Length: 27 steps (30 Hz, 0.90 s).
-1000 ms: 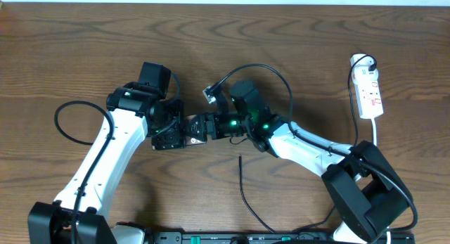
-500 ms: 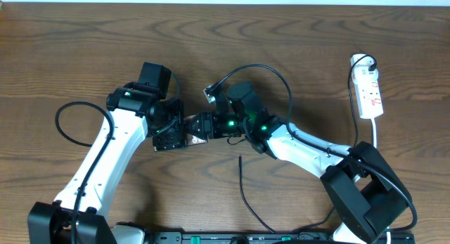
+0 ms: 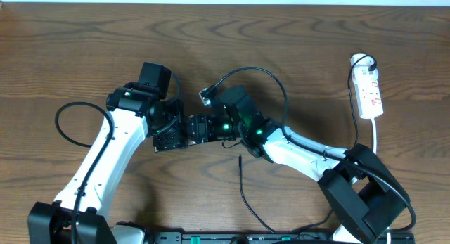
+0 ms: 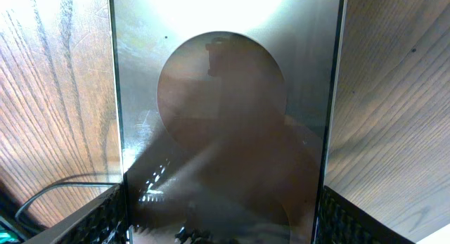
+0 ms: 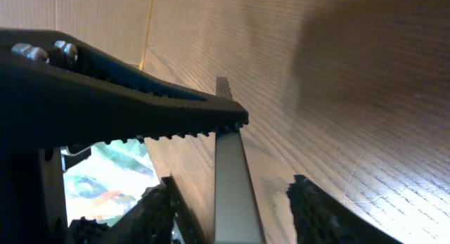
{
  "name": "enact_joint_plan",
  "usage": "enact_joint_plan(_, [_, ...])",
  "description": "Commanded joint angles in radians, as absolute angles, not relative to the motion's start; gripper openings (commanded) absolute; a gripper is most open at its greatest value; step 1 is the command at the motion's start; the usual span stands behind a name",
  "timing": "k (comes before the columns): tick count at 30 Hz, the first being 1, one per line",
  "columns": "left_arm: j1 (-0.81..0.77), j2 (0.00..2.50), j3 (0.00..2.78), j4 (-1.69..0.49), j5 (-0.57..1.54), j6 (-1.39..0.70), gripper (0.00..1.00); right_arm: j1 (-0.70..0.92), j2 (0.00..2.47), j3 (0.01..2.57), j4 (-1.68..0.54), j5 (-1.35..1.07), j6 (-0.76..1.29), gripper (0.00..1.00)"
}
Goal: Plug charger to phone and switch on socket
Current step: 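Hold the phone with both grippers, then open the left gripper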
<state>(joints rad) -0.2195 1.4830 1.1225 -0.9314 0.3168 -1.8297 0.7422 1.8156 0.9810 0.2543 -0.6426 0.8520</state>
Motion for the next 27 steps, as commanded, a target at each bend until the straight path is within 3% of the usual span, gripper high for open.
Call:
enact_joint_plan(1, [-0.222,1.483,1.118,-0.935,0.332,-1.838,0.08,0.748,1.821,0.994,0.259,-0.626,0.86,0.45])
enact_joint_plan(5, [-0.222,1.483,1.118,-0.935,0.332,-1.838,0.07,0.748,1.821,0.994,0.259,-0.626,0.86,0.34])
enact_joint_plan(10, [-0.223,1.483,1.118,-0.939,0.332,-1.838,0.07,0.748,1.821,0.994,0.258,-0.627,0.86,0.33])
enact_joint_plan(17, [-0.239,1.483,1.118,-0.938,0.324,-1.838,0.07,0.748,1.821,0.994,0.258,-0.627,0.86,0.17])
enact_joint_plan(27, [-0.239,1.483,1.118,-0.938,0.321,-1.838,0.08,0.748,1.821,0.994,0.258,-0.627,0.86,0.06])
